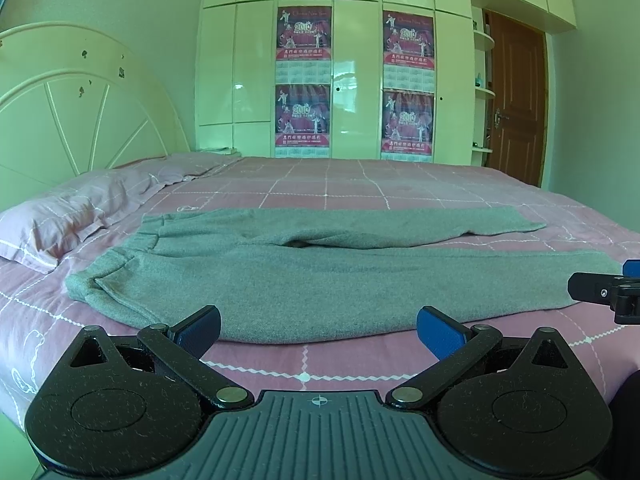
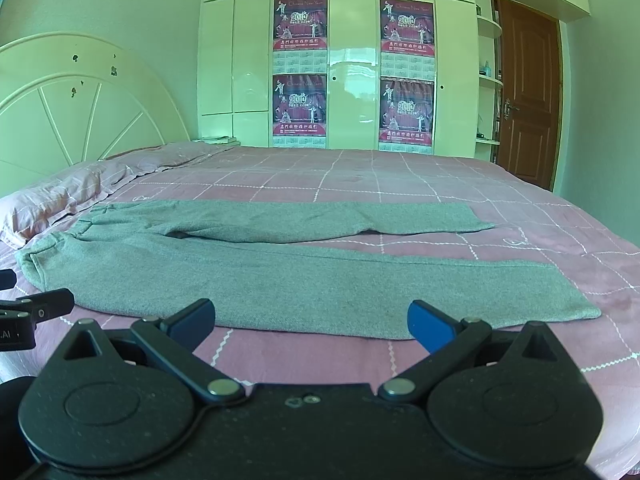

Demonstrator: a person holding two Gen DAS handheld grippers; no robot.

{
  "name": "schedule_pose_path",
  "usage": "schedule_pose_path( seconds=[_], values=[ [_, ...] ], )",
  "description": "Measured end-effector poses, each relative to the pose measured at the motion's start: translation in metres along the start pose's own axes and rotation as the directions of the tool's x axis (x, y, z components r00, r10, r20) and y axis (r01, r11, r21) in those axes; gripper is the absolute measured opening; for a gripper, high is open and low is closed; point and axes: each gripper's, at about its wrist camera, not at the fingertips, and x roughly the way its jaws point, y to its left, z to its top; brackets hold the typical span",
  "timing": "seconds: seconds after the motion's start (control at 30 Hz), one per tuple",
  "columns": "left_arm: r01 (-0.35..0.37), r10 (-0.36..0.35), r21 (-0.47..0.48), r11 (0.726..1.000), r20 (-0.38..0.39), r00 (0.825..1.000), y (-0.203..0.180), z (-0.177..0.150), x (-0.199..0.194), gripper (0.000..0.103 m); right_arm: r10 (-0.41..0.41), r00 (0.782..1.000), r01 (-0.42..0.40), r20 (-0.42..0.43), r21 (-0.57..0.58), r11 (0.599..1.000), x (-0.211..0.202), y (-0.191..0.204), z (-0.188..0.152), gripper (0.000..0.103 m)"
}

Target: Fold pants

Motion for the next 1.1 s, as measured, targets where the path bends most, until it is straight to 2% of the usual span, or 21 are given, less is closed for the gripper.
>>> schedule_pose_path(
  seconds=[1.1],
  values=[
    [0.000, 0.000, 0.002, 1.000, 0.002, 1.000, 0.0010, -0.0012, 0.0010, 0.103, -0.001, 1.000, 0.001, -0.002, 0.003, 1.000, -0.0021, -0.0065, 0.0006, 0.097]
  ],
)
